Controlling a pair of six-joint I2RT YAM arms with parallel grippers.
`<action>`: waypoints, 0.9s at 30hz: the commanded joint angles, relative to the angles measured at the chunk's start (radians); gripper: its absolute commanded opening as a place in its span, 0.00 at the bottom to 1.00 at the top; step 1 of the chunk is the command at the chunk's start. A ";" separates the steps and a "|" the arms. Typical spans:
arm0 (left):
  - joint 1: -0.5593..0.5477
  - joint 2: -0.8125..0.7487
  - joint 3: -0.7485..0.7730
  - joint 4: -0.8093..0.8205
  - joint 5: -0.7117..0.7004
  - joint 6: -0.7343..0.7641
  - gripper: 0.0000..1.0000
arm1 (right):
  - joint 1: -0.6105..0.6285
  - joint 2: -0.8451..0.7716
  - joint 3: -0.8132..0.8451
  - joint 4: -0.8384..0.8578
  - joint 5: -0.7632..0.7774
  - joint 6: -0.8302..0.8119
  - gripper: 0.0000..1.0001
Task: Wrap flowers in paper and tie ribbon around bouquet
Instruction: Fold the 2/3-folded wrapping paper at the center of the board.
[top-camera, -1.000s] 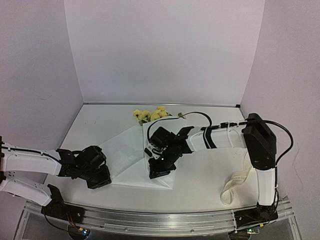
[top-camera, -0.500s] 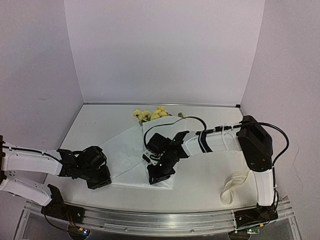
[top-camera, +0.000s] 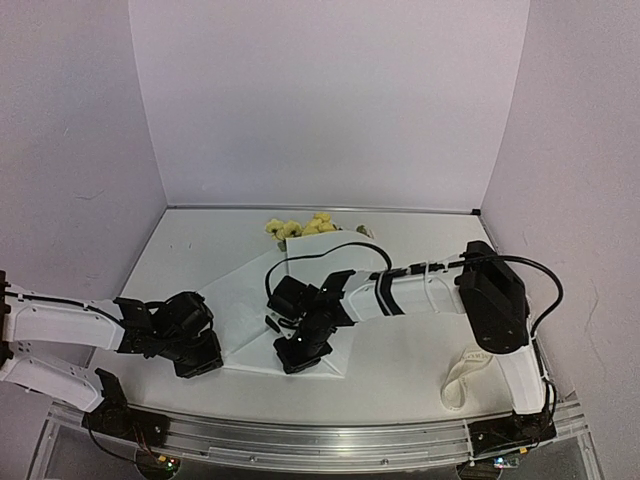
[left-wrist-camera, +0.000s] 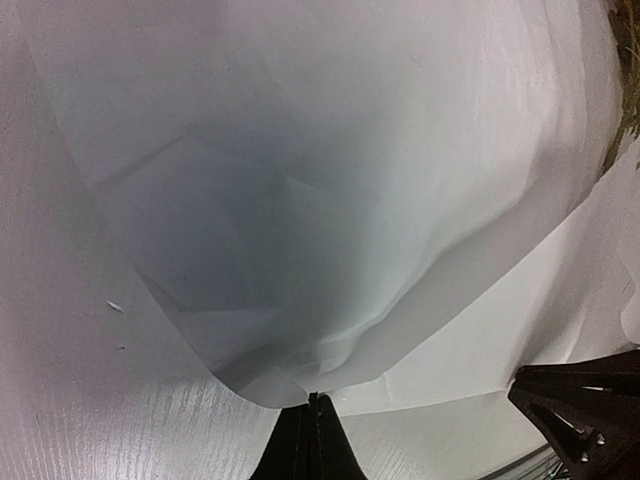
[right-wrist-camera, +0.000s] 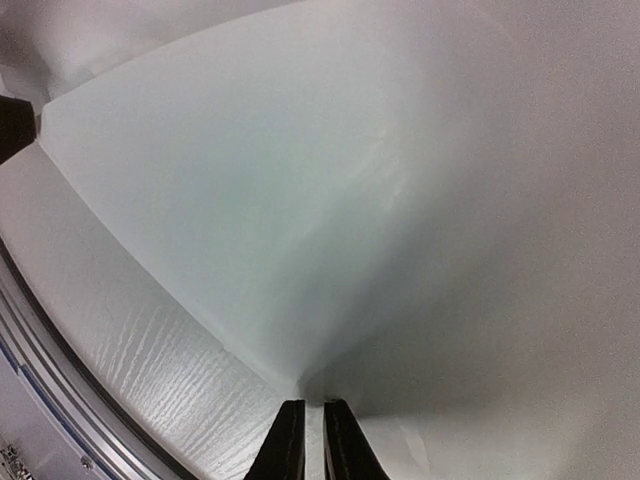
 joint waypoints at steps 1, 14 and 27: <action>-0.003 -0.018 0.034 0.031 -0.018 0.017 0.00 | 0.006 0.055 0.068 -0.046 0.024 0.022 0.07; -0.019 -0.089 0.057 0.043 -0.053 0.060 0.00 | 0.028 0.119 0.171 -0.238 0.133 0.007 0.05; -0.059 -0.148 0.105 0.232 0.002 0.257 0.00 | 0.040 0.166 0.228 -0.309 0.168 0.004 0.07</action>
